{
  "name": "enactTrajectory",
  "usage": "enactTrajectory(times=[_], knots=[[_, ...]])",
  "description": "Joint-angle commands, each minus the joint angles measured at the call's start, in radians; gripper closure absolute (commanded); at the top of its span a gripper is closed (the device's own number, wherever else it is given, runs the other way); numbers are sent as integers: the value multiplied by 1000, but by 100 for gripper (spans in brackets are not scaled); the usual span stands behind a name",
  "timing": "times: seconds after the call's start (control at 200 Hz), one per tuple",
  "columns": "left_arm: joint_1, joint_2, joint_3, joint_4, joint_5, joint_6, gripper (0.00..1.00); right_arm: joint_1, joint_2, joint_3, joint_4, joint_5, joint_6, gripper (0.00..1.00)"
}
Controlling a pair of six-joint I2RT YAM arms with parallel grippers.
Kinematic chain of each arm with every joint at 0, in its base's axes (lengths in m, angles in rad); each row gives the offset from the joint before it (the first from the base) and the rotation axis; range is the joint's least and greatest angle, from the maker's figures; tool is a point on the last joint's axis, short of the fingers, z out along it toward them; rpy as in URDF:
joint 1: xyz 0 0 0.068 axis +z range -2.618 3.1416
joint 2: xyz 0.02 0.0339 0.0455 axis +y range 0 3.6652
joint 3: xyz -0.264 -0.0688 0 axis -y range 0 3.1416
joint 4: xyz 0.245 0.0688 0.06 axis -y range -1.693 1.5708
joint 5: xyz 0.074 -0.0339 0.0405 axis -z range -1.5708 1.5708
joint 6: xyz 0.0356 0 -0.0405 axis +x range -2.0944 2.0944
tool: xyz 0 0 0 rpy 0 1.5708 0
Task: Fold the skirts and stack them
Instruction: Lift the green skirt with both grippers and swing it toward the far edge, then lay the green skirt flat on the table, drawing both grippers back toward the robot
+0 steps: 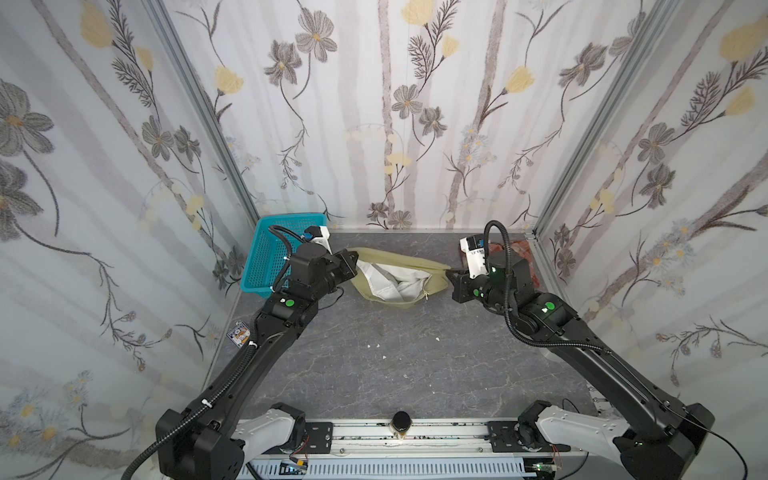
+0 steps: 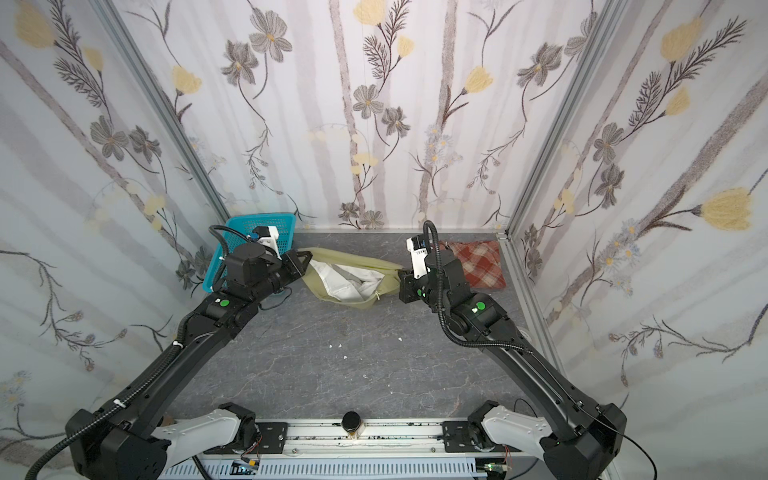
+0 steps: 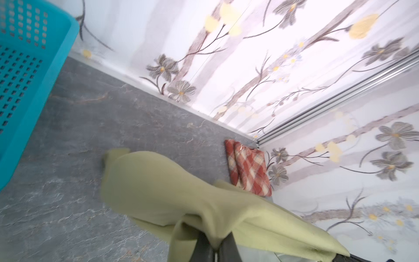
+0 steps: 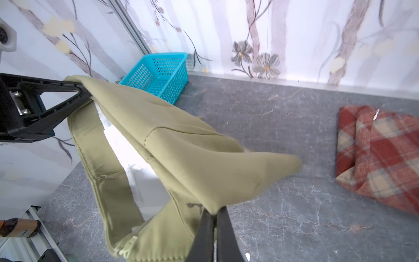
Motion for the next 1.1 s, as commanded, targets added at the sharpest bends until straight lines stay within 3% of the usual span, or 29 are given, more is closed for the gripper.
enactTrajectory(times=[0.0, 0.21, 0.525, 0.695, 0.874, 1.094], knots=[[15, -9, 56, -12, -81, -12, 100, -8, -16, 34, -100, 82, -57, 100], [26, 42, 198, -26, -98, 53, 100, -30, -32, 65, -80, 79, -77, 100], [38, 363, 493, -22, -88, 107, 100, -187, 113, 150, 29, 38, -121, 100], [37, 437, 577, -10, -98, 118, 100, -205, 130, 190, 63, 91, -133, 100], [22, 366, 438, 15, -96, 113, 100, -204, 56, 74, 107, 79, -107, 100], [-18, 218, -29, 109, -146, -1, 100, -193, -76, -343, 293, -56, 8, 100]])
